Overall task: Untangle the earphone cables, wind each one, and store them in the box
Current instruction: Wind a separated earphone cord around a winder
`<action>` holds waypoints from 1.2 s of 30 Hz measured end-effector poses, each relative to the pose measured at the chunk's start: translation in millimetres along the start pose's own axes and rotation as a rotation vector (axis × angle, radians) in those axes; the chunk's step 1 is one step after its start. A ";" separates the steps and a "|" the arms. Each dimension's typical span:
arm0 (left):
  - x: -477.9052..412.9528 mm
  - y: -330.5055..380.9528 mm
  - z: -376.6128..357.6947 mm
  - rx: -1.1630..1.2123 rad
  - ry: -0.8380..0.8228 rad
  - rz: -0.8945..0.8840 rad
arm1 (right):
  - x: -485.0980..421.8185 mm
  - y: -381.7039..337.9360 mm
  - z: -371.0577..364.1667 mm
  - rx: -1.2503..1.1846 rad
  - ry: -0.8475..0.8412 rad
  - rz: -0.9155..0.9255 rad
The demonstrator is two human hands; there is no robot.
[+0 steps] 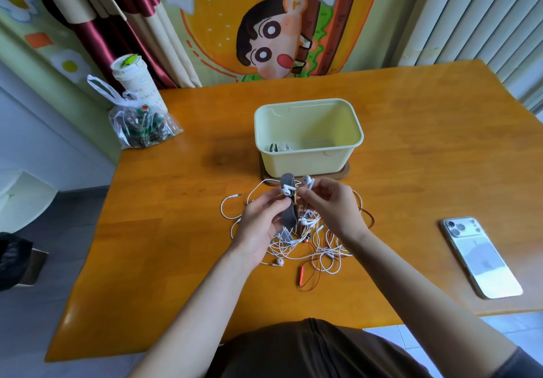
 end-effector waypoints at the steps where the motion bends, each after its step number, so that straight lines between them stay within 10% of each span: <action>1: 1.0 0.7 -0.9 0.004 -0.016 0.001 | 0.0 -0.4 0.5 -0.019 0.021 -0.002; 36: 5.3 0.5 -4.8 -0.144 -0.015 -0.100 | 11.2 -4.1 2.3 0.209 -0.060 0.085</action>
Point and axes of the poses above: each hand's wrist, its own x-axis away from the middle knuckle, its own z-axis out of the back of the hand, y = z × x, the point moved 1 cm from there along -x, towards the middle knuckle, and after that the axes turned 5 degrees about -x, right-handed, at the moved point
